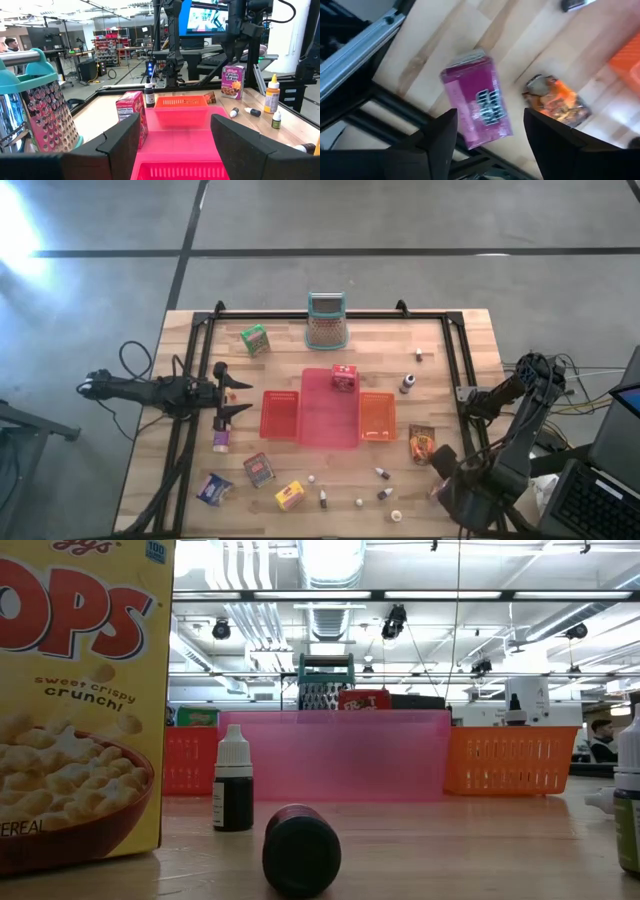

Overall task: Pick & Place Kitchen Items
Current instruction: Put the purple cereal box into the pink bin

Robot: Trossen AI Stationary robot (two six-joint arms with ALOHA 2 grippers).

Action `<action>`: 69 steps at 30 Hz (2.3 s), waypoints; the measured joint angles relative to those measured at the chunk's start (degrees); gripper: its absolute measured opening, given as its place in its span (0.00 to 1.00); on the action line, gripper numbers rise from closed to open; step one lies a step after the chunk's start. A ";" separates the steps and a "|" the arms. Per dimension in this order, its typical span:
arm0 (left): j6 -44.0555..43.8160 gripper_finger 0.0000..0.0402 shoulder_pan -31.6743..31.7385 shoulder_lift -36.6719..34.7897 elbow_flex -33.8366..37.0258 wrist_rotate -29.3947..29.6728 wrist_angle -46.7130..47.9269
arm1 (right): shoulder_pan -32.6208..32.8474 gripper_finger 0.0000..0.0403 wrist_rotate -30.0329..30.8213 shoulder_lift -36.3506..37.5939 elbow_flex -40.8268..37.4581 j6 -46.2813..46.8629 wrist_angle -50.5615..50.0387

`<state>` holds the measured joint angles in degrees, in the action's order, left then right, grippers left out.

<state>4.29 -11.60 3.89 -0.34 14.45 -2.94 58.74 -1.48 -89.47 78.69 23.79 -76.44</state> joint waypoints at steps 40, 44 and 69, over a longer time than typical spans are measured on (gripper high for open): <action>0.00 0.62 0.00 -0.01 0.00 0.01 -0.02 | 0.60 0.41 0.31 -1.81 -0.27 -10.71 2.89; -0.01 0.62 0.00 -0.01 0.00 -0.01 -0.01 | 0.63 0.47 0.31 -1.81 -0.37 -10.51 2.92; -0.02 0.62 0.00 0.01 0.00 0.01 -0.01 | 1.03 0.66 0.99 -1.81 -5.23 -10.29 3.94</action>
<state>4.27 -11.60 3.90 -0.34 14.46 -2.94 59.77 -0.49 -91.29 73.45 13.50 -72.50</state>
